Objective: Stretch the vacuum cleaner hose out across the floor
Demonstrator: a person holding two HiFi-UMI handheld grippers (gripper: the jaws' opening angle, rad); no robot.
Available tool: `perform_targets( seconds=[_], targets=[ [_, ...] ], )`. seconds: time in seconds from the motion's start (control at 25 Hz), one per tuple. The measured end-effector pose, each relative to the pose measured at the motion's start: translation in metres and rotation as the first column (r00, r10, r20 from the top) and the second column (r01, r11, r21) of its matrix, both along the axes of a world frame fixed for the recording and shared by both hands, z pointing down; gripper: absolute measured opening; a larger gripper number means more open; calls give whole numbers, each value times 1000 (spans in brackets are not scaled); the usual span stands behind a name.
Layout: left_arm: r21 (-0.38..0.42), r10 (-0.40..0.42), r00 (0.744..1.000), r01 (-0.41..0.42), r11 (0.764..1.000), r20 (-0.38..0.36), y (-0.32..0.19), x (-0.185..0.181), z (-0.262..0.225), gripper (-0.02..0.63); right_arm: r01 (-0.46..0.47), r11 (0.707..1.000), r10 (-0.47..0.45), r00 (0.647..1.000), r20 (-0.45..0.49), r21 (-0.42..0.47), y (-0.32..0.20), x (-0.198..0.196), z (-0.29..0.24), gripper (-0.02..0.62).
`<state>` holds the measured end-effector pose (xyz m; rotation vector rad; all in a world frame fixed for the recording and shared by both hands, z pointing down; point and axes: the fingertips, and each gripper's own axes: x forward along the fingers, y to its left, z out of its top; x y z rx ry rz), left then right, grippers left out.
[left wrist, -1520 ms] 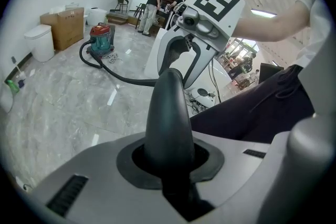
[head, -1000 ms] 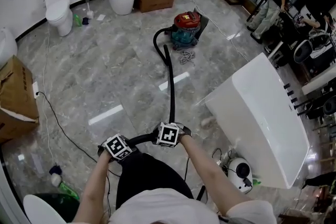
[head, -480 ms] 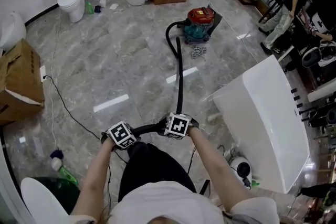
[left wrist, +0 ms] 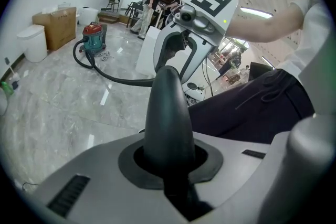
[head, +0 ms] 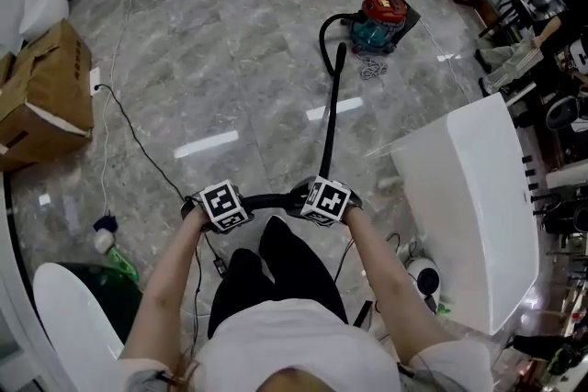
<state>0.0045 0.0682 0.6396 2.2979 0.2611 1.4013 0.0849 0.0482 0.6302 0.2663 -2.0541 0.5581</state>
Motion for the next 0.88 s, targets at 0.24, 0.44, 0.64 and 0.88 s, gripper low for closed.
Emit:
perform_targets(
  seconds=[0.24,0.44,0.64,0.88],
  targets=[
    [25,30,999,-31,999,21,44,-41,-13,61,1,1000,-1,1000,-8,3,45,-41,-11,218],
    [0,19,1000,-19,1000,16,82,-72,-15,60,9,1000,-9,1000,2,15,81,-72,-13,218],
    [-38,7,1000,-7,999,11,120,-92,-11,58,11,1000,-11,1000,7,24,115,-92,-9,218],
    [-99,-44,998,40,994,-40,145,-99,-17,57,0,997,-1,1000,19,72,133,-101,-18,219]
  ],
)
